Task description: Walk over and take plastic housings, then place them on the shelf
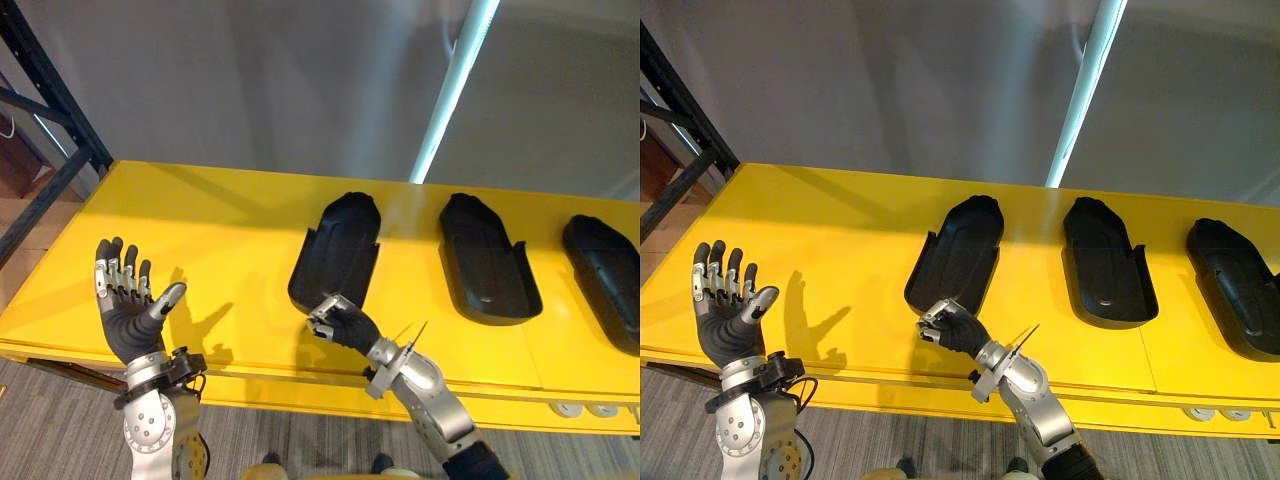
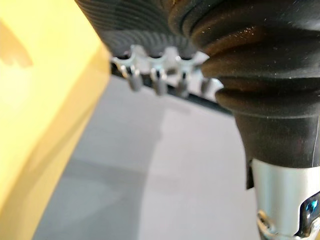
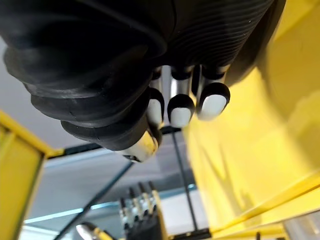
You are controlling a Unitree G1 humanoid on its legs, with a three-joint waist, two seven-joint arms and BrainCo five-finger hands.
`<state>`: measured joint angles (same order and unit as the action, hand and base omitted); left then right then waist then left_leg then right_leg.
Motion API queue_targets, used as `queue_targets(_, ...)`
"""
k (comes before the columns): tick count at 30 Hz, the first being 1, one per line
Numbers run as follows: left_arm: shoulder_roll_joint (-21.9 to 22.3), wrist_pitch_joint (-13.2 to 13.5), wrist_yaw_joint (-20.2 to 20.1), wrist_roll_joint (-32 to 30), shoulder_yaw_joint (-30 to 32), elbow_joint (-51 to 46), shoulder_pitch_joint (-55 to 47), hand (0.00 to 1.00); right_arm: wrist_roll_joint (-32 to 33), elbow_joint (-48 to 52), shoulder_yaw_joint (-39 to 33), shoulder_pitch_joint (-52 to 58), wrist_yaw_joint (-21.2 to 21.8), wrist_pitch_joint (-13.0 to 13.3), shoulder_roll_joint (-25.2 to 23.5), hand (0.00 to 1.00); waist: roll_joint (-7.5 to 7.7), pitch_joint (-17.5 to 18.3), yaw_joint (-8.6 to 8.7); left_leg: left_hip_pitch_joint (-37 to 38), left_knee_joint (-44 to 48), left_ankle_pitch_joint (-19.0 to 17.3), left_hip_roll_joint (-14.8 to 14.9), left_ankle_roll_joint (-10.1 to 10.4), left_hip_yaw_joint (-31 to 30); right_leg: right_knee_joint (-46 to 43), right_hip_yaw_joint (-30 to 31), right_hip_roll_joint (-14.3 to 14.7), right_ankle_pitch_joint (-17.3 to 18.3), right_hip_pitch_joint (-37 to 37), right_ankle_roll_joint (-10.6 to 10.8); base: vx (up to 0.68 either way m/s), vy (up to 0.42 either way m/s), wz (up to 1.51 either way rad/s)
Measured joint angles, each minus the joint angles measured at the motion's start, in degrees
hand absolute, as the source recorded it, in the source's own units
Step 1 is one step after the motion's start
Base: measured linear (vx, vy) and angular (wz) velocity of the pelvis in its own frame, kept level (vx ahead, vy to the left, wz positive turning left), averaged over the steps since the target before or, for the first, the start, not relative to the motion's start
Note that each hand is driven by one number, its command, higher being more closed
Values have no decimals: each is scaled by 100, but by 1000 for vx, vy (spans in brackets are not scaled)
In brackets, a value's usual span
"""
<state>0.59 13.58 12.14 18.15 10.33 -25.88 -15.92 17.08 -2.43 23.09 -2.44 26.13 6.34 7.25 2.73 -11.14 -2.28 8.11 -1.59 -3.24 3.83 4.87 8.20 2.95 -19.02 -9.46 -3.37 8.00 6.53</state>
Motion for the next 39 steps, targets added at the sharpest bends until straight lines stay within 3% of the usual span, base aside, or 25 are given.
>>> queue_targets(14, 29, -40, -3, 0, 14, -107, -1, 0, -445, -315, -534, -14, -754, 291, -133, 100, -39, -44, 1, -5, 2, -1, -48, -15, 3, -44, -2, -55, 1, 1, 1, -9, 4, 0)
queue_targets(26, 179, -43, -150, 2, 34, -163, -2, 0, -451, -324, -734, -14, -690, 377, -209, 100, 14, -107, 4, 27, 4, -1, -49, -16, -5, -45, 3, -68, 1, 6, 1, 0, 0, 0)
queue_targets(27, 214, -43, -173, 4, 40, -205, -4, 0, -451, -321, -748, -14, -619, 380, -210, 0, 14, -108, 4, 30, 3, -2, -47, -16, -2, -45, 4, -68, 1, 6, 1, 0, 0, 0)
queue_targets(32, 218, -25, -226, 8, 131, -288, -3, 0, -433, 16, -786, 15, -491, 395, -187, 0, 13, -108, 12, 54, -6, -3, -38, -16, 25, -45, 17, -66, 1, 9, 1, 0, 0, -2)
queue_targets(35, 218, 45, -245, 170, 205, -288, 6, 0, -301, 746, -954, 18, -527, 586, -189, 0, 14, -107, 26, 75, -10, -8, -36, -21, 51, -44, 35, -63, 1, 12, 1, 0, 0, -3)
queue_targets(37, 217, 139, -365, 207, 248, -296, 20, 0, -75, 1447, -1239, 16, -714, 896, -258, 0, 19, -104, 32, 82, -13, -9, -34, -23, 86, -43, 49, -63, 1, 7, 2, 0, 0, -4)
queue_targets(39, 218, 144, -401, 215, 248, -338, 23, 0, 84, 1858, -1483, -2, -809, 1040, -307, 0, 29, -97, 36, 94, -13, -13, -31, -26, 128, -43, 82, -61, -1, -1, 4, 0, 10, -9)
